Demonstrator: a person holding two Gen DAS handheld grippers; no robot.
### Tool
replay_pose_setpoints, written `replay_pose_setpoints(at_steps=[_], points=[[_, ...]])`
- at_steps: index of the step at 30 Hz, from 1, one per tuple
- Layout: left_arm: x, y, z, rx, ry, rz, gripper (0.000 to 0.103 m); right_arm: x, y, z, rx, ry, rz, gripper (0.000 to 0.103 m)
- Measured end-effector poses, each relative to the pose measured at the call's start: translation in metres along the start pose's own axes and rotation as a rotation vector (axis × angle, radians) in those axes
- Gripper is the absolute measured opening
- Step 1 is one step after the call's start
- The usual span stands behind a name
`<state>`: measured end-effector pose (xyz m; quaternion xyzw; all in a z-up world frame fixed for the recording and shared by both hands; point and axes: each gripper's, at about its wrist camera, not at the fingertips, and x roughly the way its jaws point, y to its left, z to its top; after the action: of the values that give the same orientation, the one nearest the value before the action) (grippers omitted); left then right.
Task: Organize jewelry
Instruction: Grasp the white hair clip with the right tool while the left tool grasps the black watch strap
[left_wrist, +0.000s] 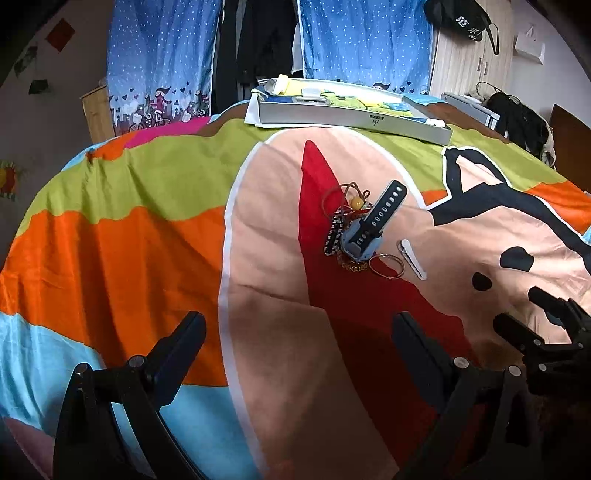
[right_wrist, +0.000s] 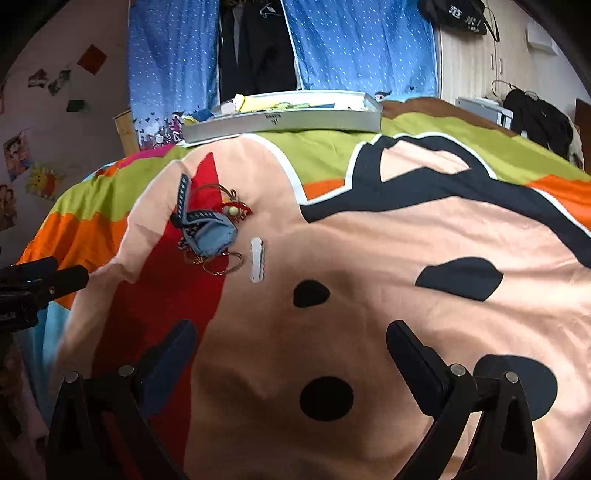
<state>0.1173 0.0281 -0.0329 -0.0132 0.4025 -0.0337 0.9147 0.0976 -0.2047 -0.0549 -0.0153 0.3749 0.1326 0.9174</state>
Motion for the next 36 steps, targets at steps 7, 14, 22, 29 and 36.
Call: replay_pose_setpoints(at_steps=[7, 14, 22, 29, 36], points=[[0.009, 0.003, 0.009, -0.014, 0.003, -0.007, 0.098, 0.008, 0.000, 0.002, 0.005, 0.028, -0.003, 0.103], [0.016, 0.008, 0.018, -0.031, -0.016, -0.028, 0.098, 0.015, -0.001, 0.009, -0.003, 0.032, -0.001, 0.103], [0.023, 0.008, 0.030, -0.011, -0.040, -0.096, 0.098, 0.021, -0.007, 0.030, -0.059, 0.005, 0.054, 0.103], [0.037, 0.000, 0.040, 0.048, -0.048, -0.185, 0.098, 0.036, -0.014, 0.049, -0.107, 0.026, 0.112, 0.091], [0.055, -0.009, 0.049, 0.127, -0.083, -0.248, 0.097, 0.059, -0.007, 0.058, -0.206, 0.105, 0.194, 0.059]])
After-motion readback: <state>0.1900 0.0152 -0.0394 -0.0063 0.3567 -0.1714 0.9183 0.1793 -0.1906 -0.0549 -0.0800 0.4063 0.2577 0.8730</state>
